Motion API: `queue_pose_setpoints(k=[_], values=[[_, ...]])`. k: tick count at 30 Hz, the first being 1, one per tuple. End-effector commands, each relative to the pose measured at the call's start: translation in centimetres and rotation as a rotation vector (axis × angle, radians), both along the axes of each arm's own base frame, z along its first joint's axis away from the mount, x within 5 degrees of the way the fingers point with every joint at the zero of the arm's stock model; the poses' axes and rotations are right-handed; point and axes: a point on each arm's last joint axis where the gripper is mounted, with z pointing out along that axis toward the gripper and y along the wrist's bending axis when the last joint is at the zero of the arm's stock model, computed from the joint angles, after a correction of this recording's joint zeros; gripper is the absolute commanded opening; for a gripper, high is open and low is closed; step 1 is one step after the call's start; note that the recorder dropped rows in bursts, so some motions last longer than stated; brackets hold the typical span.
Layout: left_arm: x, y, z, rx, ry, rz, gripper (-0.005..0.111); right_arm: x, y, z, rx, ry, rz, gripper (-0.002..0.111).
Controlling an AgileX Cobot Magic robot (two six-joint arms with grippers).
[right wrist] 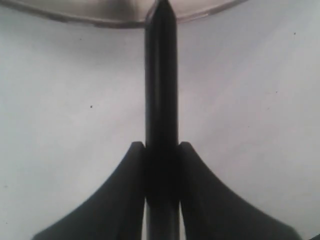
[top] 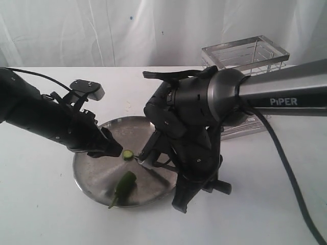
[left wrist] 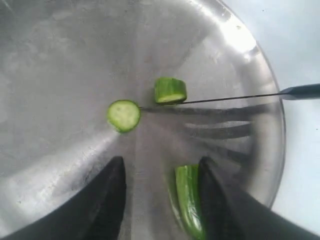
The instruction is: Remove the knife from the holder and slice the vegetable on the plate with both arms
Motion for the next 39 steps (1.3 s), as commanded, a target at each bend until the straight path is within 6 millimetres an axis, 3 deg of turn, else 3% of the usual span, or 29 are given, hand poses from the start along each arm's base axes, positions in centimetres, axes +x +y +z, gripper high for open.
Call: queue_pose_setpoints(k=[1, 6, 9, 13, 19, 23, 31, 39], values=[[-0.8, 0.2, 1.9, -0.018, -0.016, -0.011, 0.05, 0.1, 0.6, 1.5, 0.115, -0.059, -0.032, 0.0], [-1.7, 0.7, 4.3, -0.045, -0.056, 0.018, 0.048, -0.4, 1.3, 3.4, 0.281, -0.078, -0.065, 0.0], [-2.6, 1.0, 6.2, -0.072, -0.086, 0.035, 0.04, -0.8, 1.7, 3.9, 0.353, -0.054, -0.1, 0.0], [-3.9, 1.3, 8.6, -0.098, -0.152, 0.027, 0.029, -0.9, 2.8, 3.6, 0.494, -0.052, -0.139, 0.0], [-6.3, 1.9, 10.9, -0.128, -0.23, 0.039, 0.028, 0.5, 3.7, 1.9, 0.62, -0.08, -0.203, 0.0], [-7.9, 2.5, 11.2, -0.137, -0.27, 0.075, 0.028, 1.6, 3.5, 0.0, 0.653, -0.032, -0.278, 0.0], [-10.0, 3.2, 11.9, -0.167, -0.313, 0.121, 0.028, 2.6, 3.9, -1.8, 0.694, -0.032, -0.287, 0.0], [-10.9, 3.4, 11.9, -0.186, -0.304, 0.131, 0.028, 2.7, 4.0, -3.0, 0.674, -0.017, -0.293, 0.016]])
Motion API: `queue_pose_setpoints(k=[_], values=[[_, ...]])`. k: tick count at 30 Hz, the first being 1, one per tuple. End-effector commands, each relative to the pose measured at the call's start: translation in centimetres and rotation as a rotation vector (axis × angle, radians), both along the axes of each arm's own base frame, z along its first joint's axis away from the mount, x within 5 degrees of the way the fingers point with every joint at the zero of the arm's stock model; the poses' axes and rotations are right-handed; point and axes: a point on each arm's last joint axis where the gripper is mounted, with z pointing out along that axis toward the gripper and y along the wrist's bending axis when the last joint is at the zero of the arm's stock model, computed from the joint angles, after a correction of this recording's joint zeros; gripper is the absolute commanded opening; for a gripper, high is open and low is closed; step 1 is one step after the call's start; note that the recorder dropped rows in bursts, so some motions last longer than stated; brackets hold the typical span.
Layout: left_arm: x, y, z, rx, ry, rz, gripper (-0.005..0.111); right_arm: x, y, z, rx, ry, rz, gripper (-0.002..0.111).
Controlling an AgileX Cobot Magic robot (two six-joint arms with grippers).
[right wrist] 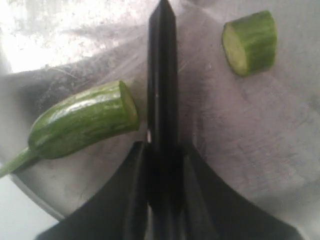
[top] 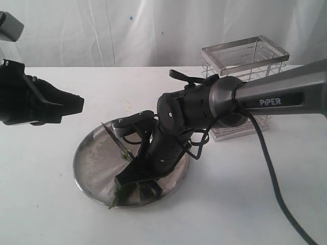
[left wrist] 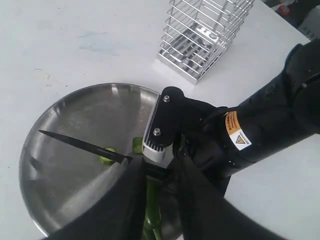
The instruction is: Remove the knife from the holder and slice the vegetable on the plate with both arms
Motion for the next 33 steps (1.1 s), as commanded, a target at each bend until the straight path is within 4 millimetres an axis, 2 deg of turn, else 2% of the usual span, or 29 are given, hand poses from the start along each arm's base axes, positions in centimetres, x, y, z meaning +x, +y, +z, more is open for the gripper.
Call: queue_pose_setpoints(k=[1, 8, 14, 17, 20, 22, 24, 28, 33], values=[[-0.7, 0.0, 0.1, -0.025, 0.014, -0.003, 0.028, 0.3, -0.2, 0.1, 0.005, -0.012, 0.002, 0.02], [-1.9, 0.4, 1.4, -0.033, -0.06, 0.009, 0.028, 0.6, 0.0, 2.9, 0.088, -0.114, -0.017, 0.045], [-3.3, 0.8, 2.7, -0.047, -0.12, 0.014, 0.028, 0.2, -0.4, 5.7, 0.142, -0.164, -0.023, 0.046], [-4.4, 1.0, 3.4, -0.055, -0.154, 0.003, 0.025, -0.5, -1.0, 8.1, 0.227, -0.221, -0.059, 0.036], [-5.7, 1.1, 4.0, -0.066, -0.176, -0.021, 0.013, -1.7, -2.2, 10.5, 0.325, -0.298, -0.106, 0.022], [-6.6, 1.2, 4.3, -0.069, -0.189, -0.041, 0.0, -2.7, -3.4, 11.9, 0.392, -0.365, -0.139, 0.011], [-7.5, 1.4, 4.0, -0.089, -0.192, -0.033, 0.0, -4.3, -4.5, 13.2, 0.455, -0.434, -0.155, 0.0], [-9.1, 1.9, 2.6, -0.122, -0.19, -0.002, 0.0, -8.2, -6.5, 14.7, 0.553, -0.532, -0.138, 0.0], [-11.0, 2.4, 0.9, -0.132, -0.205, 0.013, 0.0, -13.1, -8.6, 15.5, 0.658, -0.595, -0.072, 0.0]])
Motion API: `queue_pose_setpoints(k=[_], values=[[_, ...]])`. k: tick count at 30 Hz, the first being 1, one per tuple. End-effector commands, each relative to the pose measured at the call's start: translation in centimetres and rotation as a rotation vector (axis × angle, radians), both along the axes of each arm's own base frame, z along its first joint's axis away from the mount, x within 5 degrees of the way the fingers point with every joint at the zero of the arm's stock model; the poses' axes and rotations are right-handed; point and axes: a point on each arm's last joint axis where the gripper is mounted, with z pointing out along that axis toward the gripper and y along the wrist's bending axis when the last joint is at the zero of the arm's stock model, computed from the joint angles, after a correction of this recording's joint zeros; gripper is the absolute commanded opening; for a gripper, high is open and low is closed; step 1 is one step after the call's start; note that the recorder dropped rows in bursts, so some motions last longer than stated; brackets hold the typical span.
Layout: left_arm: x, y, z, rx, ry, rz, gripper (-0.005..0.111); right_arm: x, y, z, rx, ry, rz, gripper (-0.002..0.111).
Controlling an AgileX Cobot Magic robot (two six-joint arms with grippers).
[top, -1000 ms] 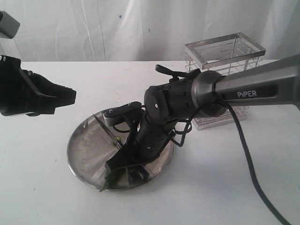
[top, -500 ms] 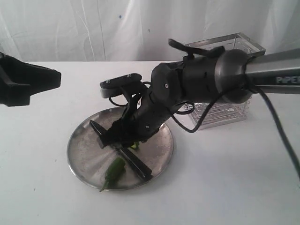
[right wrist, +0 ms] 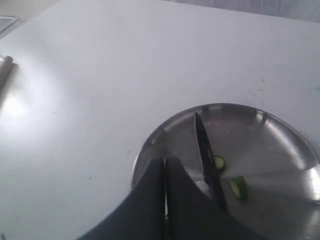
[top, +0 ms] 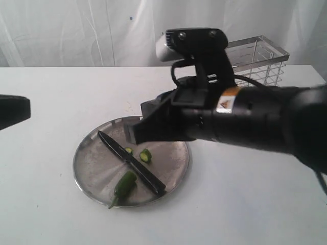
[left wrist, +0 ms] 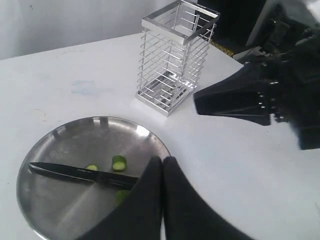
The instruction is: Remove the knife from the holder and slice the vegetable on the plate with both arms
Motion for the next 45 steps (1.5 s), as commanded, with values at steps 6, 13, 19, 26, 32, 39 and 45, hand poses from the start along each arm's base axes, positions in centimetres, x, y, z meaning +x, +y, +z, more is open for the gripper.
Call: queue_pose_setpoints(k=[6, 13, 19, 26, 32, 39, 45], values=[[-2.6, 0.1, -1.5, -0.014, 0.018, -0.056, 0.0, -6.2, -3.9, 1.7, 0.13, -0.119, 0.091, 0.0], [-2.6, 0.1, -1.6, -0.01, 0.019, -0.057, 0.0, -8.3, -6.1, 2.7, 0.138, -0.105, 0.135, 0.0], [-2.6, 0.1, -1.6, -0.01, 0.019, -0.057, 0.0, -9.2, -7.1, 3.3, 0.154, -0.114, 0.152, 0.0], [-2.6, 0.2, -1.6, -0.01, 0.018, -0.056, 0.0, -9.2, -7.4, 3.9, 0.169, -0.211, 0.146, 0.0], [-2.6, 0.2, -1.6, -0.009, 0.013, -0.049, 0.0, -10.8, -11.1, 0.3, 0.103, -0.195, 0.094, 0.0], [-2.6, 0.2, -1.5, -0.01, 0.011, -0.048, 0.0, -12.9, -15.6, -4.7, 0.132, -0.253, -0.095, 0.0], [-2.6, 0.2, -1.5, -0.01, 0.011, -0.048, 0.0, -13.9, -16.9, -6.6, 0.168, -0.332, -0.173, 0.0]])
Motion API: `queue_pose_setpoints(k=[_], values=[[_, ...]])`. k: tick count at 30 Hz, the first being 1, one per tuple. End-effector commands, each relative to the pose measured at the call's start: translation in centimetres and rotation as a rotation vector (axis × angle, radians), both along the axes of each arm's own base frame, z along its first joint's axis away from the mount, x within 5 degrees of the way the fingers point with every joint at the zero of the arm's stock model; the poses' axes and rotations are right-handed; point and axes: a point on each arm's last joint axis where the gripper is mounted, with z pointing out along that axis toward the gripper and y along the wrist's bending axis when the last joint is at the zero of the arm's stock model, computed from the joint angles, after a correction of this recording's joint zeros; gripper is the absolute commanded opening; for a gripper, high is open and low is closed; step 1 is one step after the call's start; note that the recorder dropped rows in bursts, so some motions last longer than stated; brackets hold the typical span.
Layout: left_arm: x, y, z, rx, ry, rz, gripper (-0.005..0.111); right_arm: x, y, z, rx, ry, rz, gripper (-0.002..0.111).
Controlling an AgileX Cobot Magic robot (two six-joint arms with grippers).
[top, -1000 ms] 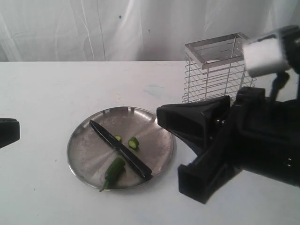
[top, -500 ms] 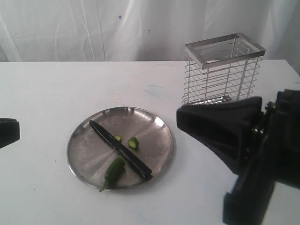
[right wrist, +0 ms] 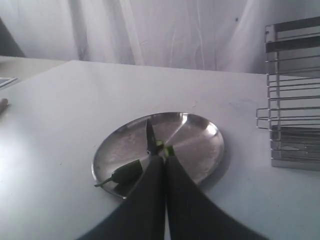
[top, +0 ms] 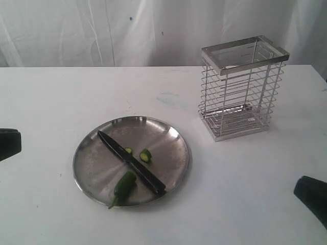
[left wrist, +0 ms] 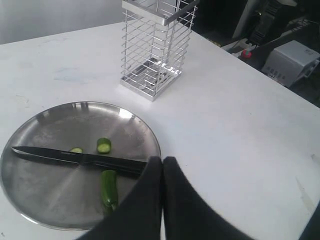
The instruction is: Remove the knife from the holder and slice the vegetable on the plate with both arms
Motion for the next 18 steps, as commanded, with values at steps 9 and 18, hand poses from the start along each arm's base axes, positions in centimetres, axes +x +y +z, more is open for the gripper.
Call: queue_pose_setpoints(k=[9, 18], values=[[-0.1, 0.0, 0.0, -0.013, 0.004, 0.001, 0.0, -0.6, -0.6, -1.4, 0.011, -0.057, -0.028, 0.0], [-0.1, 0.0, 0.0, -0.013, 0.004, 0.001, 0.0, -0.1, -0.9, -3.6, -0.044, -0.01, -0.081, 0.0]])
